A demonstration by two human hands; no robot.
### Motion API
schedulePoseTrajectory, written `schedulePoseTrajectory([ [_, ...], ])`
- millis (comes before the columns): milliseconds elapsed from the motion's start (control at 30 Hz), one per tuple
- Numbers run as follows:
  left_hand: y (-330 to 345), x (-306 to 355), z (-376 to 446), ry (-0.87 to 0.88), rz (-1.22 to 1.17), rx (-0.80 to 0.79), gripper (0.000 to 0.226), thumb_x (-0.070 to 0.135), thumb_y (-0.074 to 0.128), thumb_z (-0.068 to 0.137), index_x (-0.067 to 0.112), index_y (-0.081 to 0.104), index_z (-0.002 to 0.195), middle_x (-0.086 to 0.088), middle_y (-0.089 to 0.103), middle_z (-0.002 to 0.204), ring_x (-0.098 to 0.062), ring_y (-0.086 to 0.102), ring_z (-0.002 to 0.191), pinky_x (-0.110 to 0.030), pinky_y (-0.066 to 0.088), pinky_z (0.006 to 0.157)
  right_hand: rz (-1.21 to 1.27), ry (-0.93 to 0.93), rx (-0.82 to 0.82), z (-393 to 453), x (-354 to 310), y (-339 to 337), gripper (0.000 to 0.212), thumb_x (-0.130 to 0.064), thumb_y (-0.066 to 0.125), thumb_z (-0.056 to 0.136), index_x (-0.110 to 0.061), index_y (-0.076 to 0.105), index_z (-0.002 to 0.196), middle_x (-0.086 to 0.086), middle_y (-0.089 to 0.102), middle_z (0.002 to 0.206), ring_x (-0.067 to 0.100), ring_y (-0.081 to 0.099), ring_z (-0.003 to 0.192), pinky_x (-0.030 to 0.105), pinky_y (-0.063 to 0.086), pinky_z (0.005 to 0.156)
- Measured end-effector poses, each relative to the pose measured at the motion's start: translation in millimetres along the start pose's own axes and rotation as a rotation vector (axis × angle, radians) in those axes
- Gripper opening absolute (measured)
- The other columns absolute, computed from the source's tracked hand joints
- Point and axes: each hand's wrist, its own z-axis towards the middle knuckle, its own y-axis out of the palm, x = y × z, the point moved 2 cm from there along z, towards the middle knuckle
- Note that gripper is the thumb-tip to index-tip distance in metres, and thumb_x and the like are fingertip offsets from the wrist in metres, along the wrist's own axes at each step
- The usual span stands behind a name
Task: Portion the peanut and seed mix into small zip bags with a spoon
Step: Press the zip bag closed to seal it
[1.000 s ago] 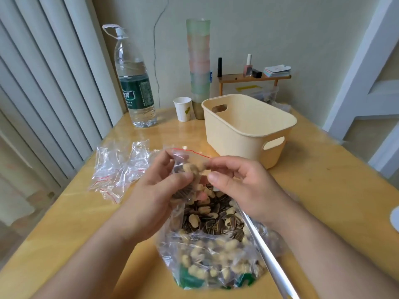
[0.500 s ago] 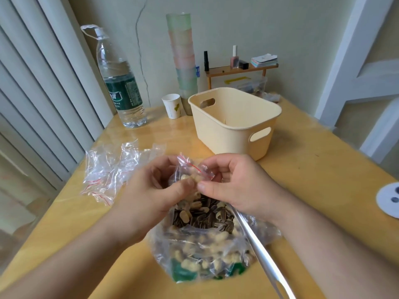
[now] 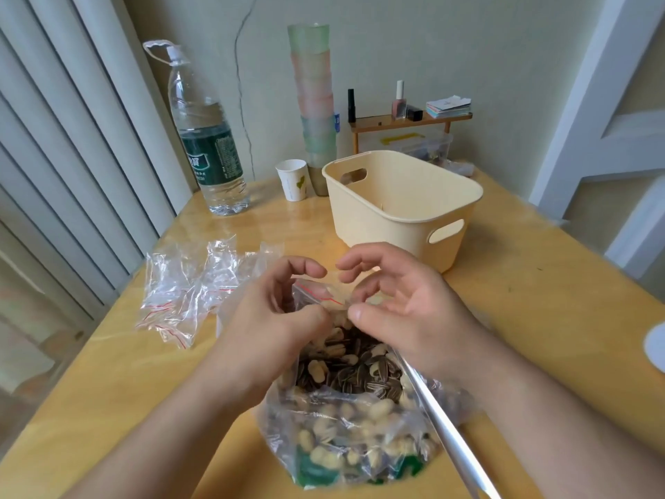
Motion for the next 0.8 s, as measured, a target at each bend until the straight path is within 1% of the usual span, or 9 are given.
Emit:
schedulePoseTrajectory([
  [100, 3.5, -1.7, -3.4, 0.025, 0.087, -0.079, 0.046, 0.028, 0.078, 0.067, 0.025, 0.061, 0.109, -0.003, 0.06, 0.079, -0.021, 0.048, 0.068, -0.034, 0.047, 0.056, -0.138, -0.078, -0.017, 1.8, 3.2, -7.3, 0.02, -0.024, 0.068, 0.092, -0.038, 0.078, 0.102, -0.009, 0.062, 0.109, 0.018, 0.063, 0.097, 0.026, 0.05, 0.076],
  [233, 4.0, -5.0, -4.8, 0.012, 0.091, -0.092, 0.052, 0.037, 0.081, 0.067, 0.029, 0.06, 0.113, 0.002, 0.062, 0.074, -0.015, 0.051, 0.056, -0.03, 0.045, 0.052, -0.169, 0.0, -0.126, 2.6, 14.4, -8.7, 0.02, -0.02, 0.071, 0.094, -0.03, 0.082, 0.107, -0.012, 0.061, 0.105, 0.01, 0.065, 0.092, 0.024, 0.05, 0.076],
  [367, -0.1, -9.7, -5.8, 0.008, 0.055, -0.087, 0.061, 0.032, 0.084, 0.064, 0.029, 0.059, 0.119, -0.005, 0.065, 0.08, -0.017, 0.052, 0.059, -0.034, 0.048, 0.056, -0.26, 0.035, -0.212, 4.0, 17.0, -10.2, 0.035, -0.027, 0.07, 0.093, -0.045, 0.074, 0.123, -0.011, 0.058, 0.106, 0.023, 0.063, 0.097, 0.047, 0.055, 0.092],
  [433, -2.2, -10.0, -6.2, -0.008, -0.016, -0.099, 0.067, 0.025, 0.085, 0.063, 0.023, 0.057, 0.124, -0.007, 0.067, 0.08, -0.018, 0.055, 0.058, -0.034, 0.051, 0.054, -0.326, 0.004, -0.219, 3.7, 15.4, -8.6, 0.037, -0.024, 0.077, 0.092, -0.046, 0.074, 0.122, -0.014, 0.058, 0.104, 0.017, 0.062, 0.095, 0.043, 0.054, 0.092],
  [500, -5.7, -9.7, -5.5, -0.005, -0.047, -0.094, 0.068, 0.019, 0.086, 0.065, 0.019, 0.057, 0.126, -0.009, 0.069, 0.082, -0.022, 0.059, 0.06, -0.034, 0.053, 0.054, -0.347, -0.021, -0.172, 4.9, 10.7, -8.9, 0.035, -0.018, 0.084, 0.087, -0.044, 0.078, 0.108, -0.014, 0.059, 0.101, 0.012, 0.06, 0.091, 0.033, 0.051, 0.081],
  [600, -18.3, -8.8, -2.5, 0.052, -0.01, 0.015, 0.045, 0.008, 0.074, 0.077, 0.022, 0.066, 0.119, -0.017, 0.065, 0.089, -0.031, 0.058, 0.075, -0.045, 0.054, 0.07, -0.273, -0.02, -0.095, 5.3, 4.2, -19.7, 0.024, -0.026, 0.087, 0.078, -0.04, 0.074, 0.092, -0.01, 0.062, 0.101, 0.013, 0.056, 0.087, 0.024, 0.045, 0.073],
  [700, -27.6, -10.2, -1.7, 0.049, -0.112, 0.081, 0.018, 0.011, 0.069, 0.083, 0.013, 0.072, 0.101, -0.019, 0.062, 0.087, -0.033, 0.059, 0.081, -0.068, 0.053, 0.086, -0.355, 0.052, -0.128, 1.4, 4.0, -29.9, 0.034, -0.043, 0.08, 0.076, -0.043, 0.074, 0.11, -0.012, 0.063, 0.106, 0.013, 0.054, 0.089, 0.015, 0.04, 0.075],
  [733, -26.8, -10.1, -2.6, 0.048, -0.125, 0.093, 0.012, 0.014, 0.07, 0.085, 0.011, 0.072, 0.096, -0.019, 0.062, 0.085, -0.033, 0.059, 0.08, -0.071, 0.051, 0.087, -0.394, 0.053, -0.123, 0.5, 6.0, -29.3, 0.04, -0.045, 0.079, 0.076, -0.044, 0.073, 0.116, -0.013, 0.063, 0.106, 0.012, 0.052, 0.087, 0.013, 0.039, 0.075],
  [800, -19.8, -9.9, -4.6, 0.076, -0.139, 0.102, 0.007, 0.017, 0.074, 0.089, 0.011, 0.072, 0.092, -0.021, 0.063, 0.085, -0.033, 0.059, 0.081, -0.062, 0.051, 0.081, -0.367, 0.028, -0.052, 1.8, 8.9, -23.2, 0.04, -0.05, 0.079, 0.077, -0.043, 0.073, 0.116, -0.013, 0.067, 0.102, 0.009, 0.051, 0.08, 0.012, 0.039, 0.072],
])
